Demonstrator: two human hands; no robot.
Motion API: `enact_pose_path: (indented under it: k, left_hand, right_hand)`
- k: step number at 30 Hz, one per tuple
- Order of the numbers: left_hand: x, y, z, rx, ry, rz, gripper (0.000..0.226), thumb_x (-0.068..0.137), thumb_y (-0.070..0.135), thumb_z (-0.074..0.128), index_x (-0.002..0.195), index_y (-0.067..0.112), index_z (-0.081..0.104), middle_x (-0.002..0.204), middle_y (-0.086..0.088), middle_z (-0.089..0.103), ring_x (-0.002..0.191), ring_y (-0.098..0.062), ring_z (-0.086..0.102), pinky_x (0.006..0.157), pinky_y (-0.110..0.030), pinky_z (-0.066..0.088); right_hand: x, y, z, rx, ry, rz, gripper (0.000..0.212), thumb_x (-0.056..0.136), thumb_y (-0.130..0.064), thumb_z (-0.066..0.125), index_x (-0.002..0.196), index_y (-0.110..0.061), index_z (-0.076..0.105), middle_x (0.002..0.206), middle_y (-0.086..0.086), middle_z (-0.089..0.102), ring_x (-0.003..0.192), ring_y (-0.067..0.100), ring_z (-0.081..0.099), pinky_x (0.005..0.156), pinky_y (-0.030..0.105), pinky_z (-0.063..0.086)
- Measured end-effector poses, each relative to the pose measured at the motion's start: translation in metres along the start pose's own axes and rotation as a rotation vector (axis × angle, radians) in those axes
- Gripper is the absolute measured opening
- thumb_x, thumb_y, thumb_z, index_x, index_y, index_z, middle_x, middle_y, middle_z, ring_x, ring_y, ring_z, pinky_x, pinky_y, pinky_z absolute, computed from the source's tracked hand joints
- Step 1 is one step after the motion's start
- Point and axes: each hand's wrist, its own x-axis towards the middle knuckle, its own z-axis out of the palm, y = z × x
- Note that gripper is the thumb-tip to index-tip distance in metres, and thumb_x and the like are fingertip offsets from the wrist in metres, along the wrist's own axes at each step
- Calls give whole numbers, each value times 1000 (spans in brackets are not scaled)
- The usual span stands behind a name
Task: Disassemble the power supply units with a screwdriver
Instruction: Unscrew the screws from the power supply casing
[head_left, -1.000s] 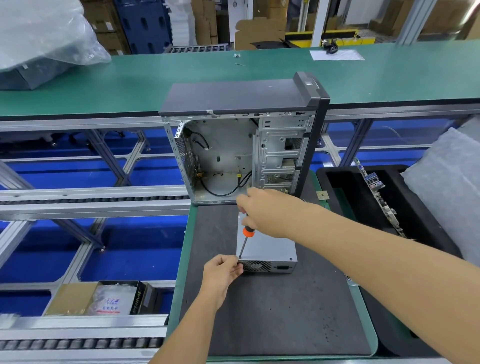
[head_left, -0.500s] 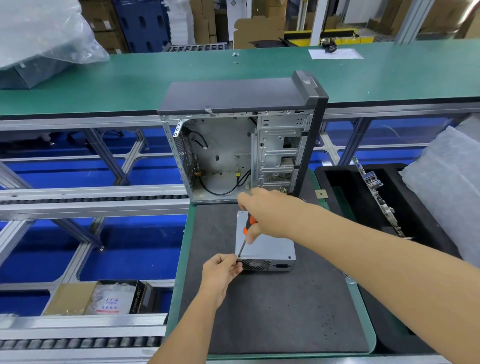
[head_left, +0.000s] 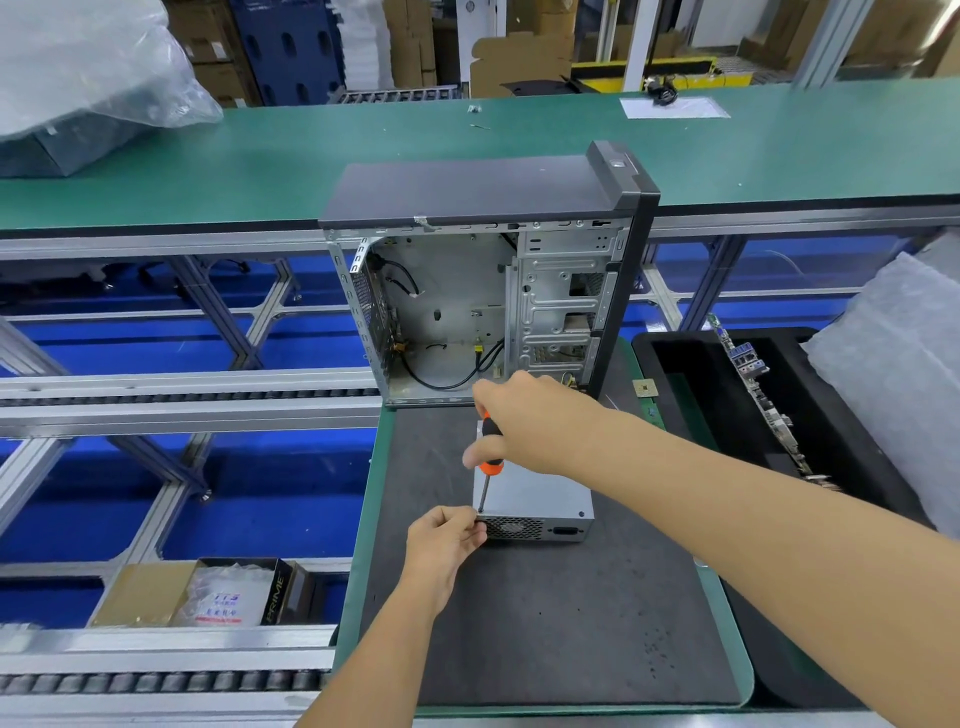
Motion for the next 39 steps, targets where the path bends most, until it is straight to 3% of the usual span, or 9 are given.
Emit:
enact_pose_path:
  k: [7,10,16,22,25,28,32,35,39]
  left_hand:
    - [-2,2,-4,-106,-36,-6,7,91,-2,67,96,-7,68,81,-16,72,77,-24,72,70,-29,60]
    - [-3,1,-5,-138,-48,3,9,92,-4,63,99,-8,68,81,-18,72,75,-24,72,69,-29,60]
    - [-8,-4,-7,185,-69,236,26,80,9,82,104,12,70,92,-12,74,87,-24,72,85,-32,57]
    - [-11,0,-4,412,-14,408,7,84,19,79,86,25,76,79,4,74,76,-12,69,72,-22,54]
    - [-9,2,-6,480,8,418,5,87,21,76,84,25,76,76,5,74,72,-9,69,74,-27,57]
    - [-7,3,-8,373,39,365,7,92,21,71,89,20,77,77,0,75,71,-13,70,76,-30,59]
    - [-8,14,5,12,46,276,15,98,7,59,98,5,74,82,-9,75,72,-18,71,65,-24,57]
    - [-14,28,26,-198,-13,163,15,97,0,56,98,0,71,77,-10,74,68,-18,70,61,-25,57]
    - [-25,32,54,26,-81,122,11,91,16,68,94,7,72,66,0,58,56,-13,50,54,-24,42]
  right_hand:
    - [-4,15,8,160,73,85,31,90,-42,63,104,-17,52,96,9,56,80,29,56,62,34,45]
    - [-6,22,10,217,101,140,28,89,-42,64,103,-19,53,98,8,56,70,25,54,54,30,39]
    - [-7,32,13,273,119,194,29,88,-46,64,99,-21,53,98,7,56,64,22,55,57,32,45]
    - [-6,38,14,356,139,218,29,87,-48,64,92,-22,53,92,4,61,68,23,64,63,40,57]
    - [-7,42,12,382,149,234,28,87,-47,64,90,-21,54,86,4,64,70,23,67,62,38,57]
    - [-9,52,6,381,184,280,27,85,-45,65,92,-20,57,87,4,63,72,23,67,64,39,58]
    - [-18,71,3,359,207,323,23,82,-42,65,87,-21,57,84,3,63,68,21,61,56,30,50]
    - [-27,85,7,313,205,365,23,81,-41,65,87,-21,57,86,4,62,76,22,61,62,33,53]
    - [-38,102,13,307,222,422,25,80,-41,67,88,-18,58,86,6,62,73,23,62,63,35,54]
